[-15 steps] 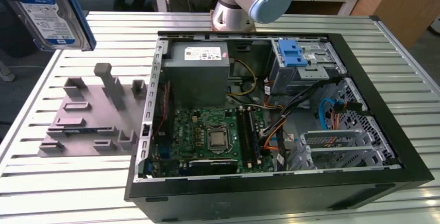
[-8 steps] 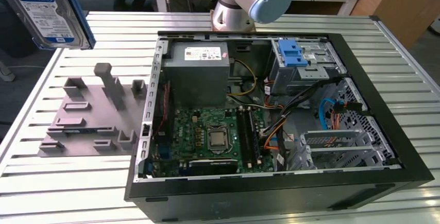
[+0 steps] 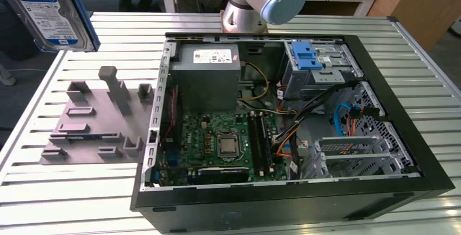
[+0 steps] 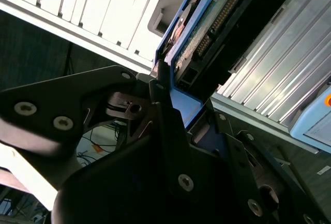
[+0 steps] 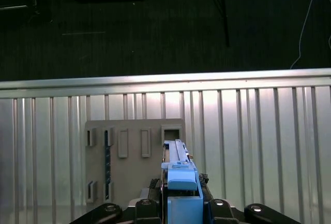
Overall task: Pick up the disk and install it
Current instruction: 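Pick up the disk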
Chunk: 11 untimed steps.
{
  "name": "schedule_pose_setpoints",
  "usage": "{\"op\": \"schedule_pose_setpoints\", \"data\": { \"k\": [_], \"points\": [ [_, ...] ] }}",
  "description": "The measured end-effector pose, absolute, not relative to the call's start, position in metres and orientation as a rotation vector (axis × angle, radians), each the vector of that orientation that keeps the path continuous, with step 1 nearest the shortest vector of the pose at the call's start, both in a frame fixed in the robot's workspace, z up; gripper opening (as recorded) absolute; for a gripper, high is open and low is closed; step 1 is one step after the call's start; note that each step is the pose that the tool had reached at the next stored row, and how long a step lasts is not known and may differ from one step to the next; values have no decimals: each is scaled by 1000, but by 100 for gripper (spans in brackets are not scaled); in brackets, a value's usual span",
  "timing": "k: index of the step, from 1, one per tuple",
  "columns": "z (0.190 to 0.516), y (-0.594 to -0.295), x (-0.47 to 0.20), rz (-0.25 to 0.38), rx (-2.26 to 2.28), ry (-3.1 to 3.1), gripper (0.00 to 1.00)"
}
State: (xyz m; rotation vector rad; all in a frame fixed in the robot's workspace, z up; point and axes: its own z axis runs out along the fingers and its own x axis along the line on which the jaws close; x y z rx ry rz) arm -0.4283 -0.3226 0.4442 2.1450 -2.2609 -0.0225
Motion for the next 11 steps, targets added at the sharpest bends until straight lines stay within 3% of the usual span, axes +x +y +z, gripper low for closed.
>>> {"op": "schedule_pose_setpoints", "data": {
  "k": [11],
  "points": [
    [444, -327, -428, -23, 2145, -2261, 37]
  ]
}}
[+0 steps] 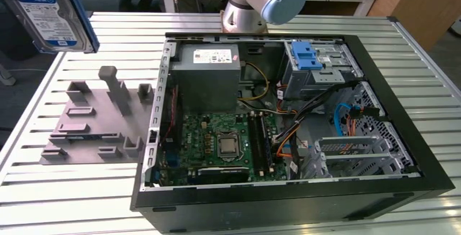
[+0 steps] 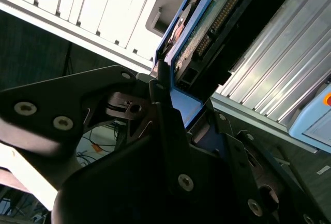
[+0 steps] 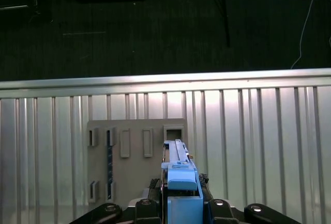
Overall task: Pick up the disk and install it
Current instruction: 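Pick up the disk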
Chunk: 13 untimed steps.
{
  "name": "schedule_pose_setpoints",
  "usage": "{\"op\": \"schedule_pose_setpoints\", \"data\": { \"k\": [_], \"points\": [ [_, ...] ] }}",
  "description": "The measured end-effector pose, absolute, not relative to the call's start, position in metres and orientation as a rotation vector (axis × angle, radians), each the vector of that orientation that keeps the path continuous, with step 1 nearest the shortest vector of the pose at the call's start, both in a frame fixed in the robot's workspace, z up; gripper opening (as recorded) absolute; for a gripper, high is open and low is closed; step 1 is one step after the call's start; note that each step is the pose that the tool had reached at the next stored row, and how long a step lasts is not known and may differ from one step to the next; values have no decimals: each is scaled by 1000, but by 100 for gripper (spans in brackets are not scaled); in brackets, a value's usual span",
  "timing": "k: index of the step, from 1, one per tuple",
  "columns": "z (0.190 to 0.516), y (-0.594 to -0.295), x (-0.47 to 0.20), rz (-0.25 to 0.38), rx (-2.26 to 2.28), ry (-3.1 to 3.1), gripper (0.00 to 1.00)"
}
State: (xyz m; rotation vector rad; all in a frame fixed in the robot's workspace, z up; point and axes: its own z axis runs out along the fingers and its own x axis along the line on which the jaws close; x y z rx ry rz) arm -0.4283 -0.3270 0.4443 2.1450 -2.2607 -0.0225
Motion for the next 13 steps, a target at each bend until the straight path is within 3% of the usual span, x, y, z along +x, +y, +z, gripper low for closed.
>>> {"op": "schedule_pose_setpoints", "data": {
  "k": [13],
  "points": [
    [444, -331, -428, -23, 2145, -2261, 37]
  ]
}}
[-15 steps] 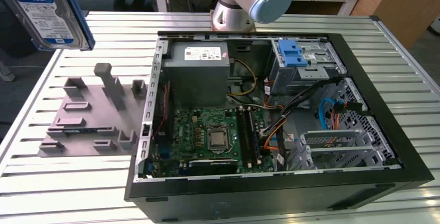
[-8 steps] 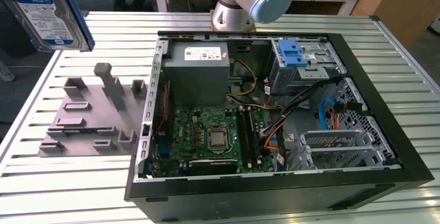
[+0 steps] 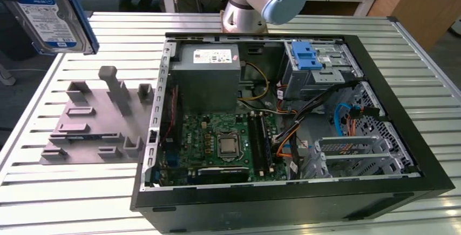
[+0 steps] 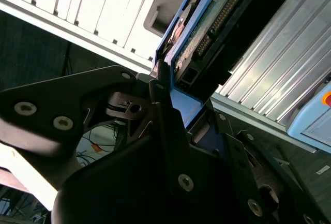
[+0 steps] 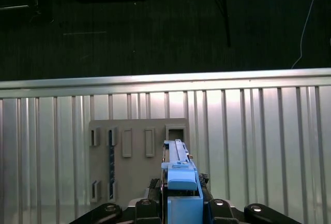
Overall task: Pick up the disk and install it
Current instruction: 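Pick up the disk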
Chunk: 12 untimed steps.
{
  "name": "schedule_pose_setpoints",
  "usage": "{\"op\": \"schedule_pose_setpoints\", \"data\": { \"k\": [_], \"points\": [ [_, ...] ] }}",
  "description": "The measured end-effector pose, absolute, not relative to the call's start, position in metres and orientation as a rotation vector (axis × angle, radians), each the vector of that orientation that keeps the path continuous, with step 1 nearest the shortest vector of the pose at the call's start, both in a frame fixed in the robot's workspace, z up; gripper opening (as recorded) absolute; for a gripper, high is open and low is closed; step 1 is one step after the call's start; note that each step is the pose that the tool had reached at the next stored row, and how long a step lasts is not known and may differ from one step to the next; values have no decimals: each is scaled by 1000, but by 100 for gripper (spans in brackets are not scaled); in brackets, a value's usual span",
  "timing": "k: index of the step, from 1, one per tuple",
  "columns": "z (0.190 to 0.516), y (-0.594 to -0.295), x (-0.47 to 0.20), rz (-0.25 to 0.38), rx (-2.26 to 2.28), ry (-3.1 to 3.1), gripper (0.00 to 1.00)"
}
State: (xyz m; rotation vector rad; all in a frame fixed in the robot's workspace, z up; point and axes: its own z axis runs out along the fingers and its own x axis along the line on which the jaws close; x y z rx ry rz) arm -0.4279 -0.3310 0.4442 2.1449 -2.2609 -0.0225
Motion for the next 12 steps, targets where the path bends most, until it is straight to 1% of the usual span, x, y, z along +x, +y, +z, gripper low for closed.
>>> {"op": "schedule_pose_setpoints", "data": {
  "k": [12],
  "points": [
    [444, -332, -428, -22, 2145, -2261, 37]
  ]
}}
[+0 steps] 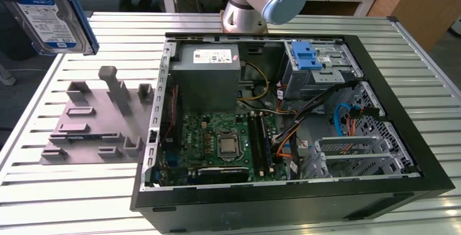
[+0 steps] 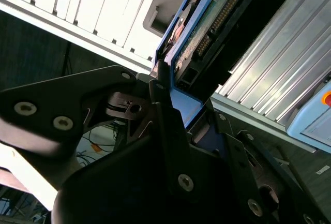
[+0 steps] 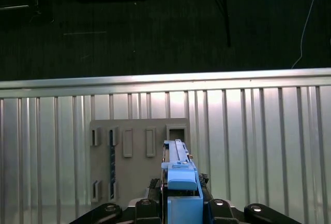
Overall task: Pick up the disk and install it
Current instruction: 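Pick up the disk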
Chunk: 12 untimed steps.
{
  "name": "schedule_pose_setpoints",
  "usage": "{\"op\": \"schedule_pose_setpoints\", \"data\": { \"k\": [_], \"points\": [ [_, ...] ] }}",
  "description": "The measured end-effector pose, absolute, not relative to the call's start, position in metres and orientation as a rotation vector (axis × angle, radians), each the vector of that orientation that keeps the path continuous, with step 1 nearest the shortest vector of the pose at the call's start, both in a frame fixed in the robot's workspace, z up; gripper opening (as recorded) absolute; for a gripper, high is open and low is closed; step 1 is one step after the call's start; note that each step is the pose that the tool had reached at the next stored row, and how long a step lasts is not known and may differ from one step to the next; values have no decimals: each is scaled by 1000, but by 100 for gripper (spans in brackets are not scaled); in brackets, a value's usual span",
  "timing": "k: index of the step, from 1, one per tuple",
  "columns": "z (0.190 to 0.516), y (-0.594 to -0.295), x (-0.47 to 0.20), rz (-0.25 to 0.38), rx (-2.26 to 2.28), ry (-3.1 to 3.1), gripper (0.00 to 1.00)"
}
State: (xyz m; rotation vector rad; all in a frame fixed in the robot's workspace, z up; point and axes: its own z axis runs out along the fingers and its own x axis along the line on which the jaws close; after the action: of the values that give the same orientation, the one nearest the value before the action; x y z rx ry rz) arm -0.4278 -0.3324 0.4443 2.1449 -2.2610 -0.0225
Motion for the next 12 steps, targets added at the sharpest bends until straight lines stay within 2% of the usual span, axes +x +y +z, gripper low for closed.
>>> {"op": "schedule_pose_setpoints", "data": {
  "k": [12],
  "points": [
    [461, -337, -428, -22, 2145, -2261, 37]
  ]
}}
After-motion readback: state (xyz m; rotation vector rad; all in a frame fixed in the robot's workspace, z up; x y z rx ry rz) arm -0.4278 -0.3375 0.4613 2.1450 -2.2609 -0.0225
